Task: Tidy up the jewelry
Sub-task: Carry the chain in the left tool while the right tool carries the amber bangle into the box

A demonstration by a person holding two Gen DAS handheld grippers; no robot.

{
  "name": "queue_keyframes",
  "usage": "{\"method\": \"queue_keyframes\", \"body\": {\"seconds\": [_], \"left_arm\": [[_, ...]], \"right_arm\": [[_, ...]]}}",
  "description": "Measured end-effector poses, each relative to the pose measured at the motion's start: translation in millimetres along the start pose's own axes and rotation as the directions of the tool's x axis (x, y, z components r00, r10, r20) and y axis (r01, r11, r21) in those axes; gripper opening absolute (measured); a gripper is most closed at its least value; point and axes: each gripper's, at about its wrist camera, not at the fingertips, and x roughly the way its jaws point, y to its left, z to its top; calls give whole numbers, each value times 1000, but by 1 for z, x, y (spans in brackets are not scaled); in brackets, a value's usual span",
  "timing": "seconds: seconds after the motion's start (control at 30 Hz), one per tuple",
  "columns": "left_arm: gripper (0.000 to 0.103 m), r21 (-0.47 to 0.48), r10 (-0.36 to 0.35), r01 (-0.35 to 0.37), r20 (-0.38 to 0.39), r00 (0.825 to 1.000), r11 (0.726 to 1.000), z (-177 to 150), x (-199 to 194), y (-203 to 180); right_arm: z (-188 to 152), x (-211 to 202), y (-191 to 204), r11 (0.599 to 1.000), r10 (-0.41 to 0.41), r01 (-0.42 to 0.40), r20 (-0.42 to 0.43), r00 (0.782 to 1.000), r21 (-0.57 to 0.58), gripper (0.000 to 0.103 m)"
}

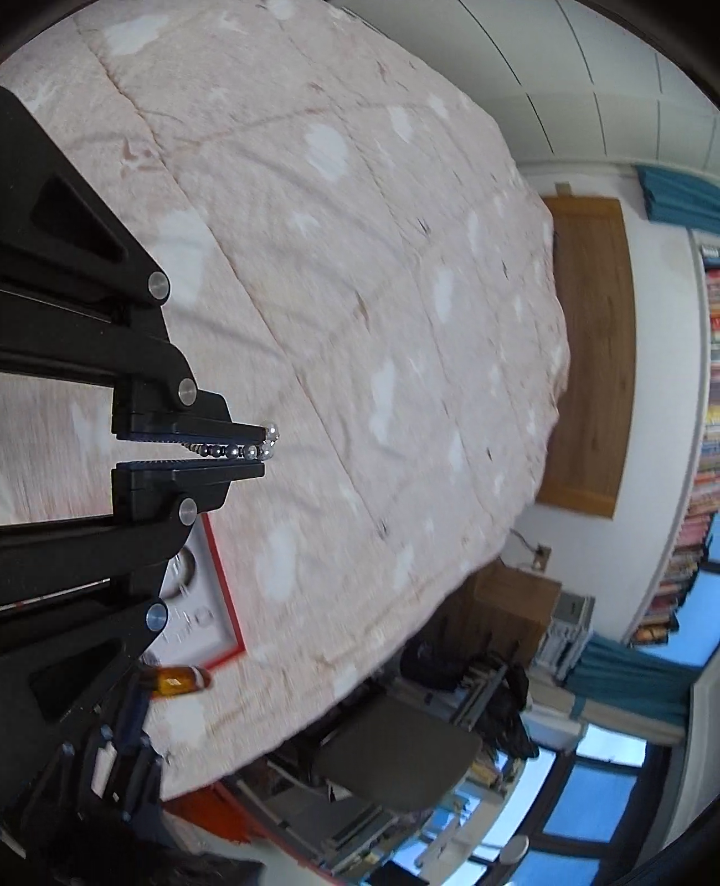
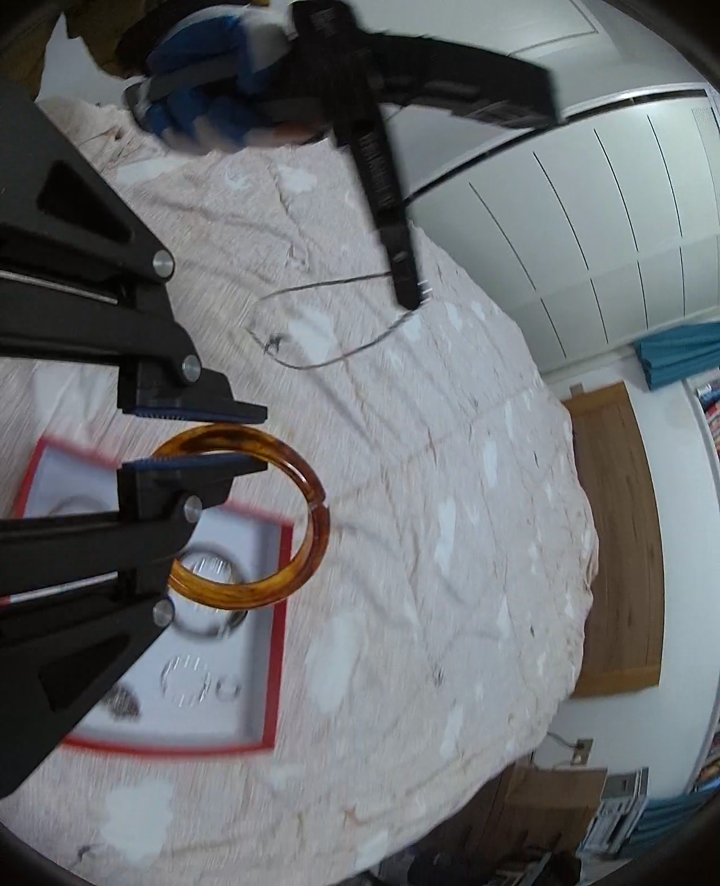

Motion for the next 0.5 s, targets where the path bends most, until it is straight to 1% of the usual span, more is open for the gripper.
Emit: {"method": "queue_keyframes", "body": {"seconds": [0.1, 0.23, 0.33, 0.4, 0.47, 0.5], "left_arm": [[4, 25, -44, 44, 3, 999, 999, 6, 6, -31], [4, 50, -89, 91, -42, 995, 995, -7, 29, -65], [4, 68, -94, 102, -114, 989, 992, -30, 56, -82], [4, 81, -87, 103, -180, 980, 991, -53, 75, -89], [4, 88, -80, 102, -223, 972, 991, -69, 85, -92], [4, 91, -75, 101, -253, 965, 991, -81, 93, -92]], "right_arm": [[-13, -12, -28, 998, -52, 52, -16, 999, 18, 9], [-34, -17, -62, 993, -107, 109, -48, 993, 45, 9], [-48, -16, -84, 990, -119, 124, -74, 990, 68, 9], [-59, -12, -93, 989, -115, 122, -94, 989, 79, 9], [-67, -6, -98, 990, -102, 112, -114, 988, 84, 9], [-71, -3, -99, 991, -95, 106, -123, 988, 84, 9]]}}
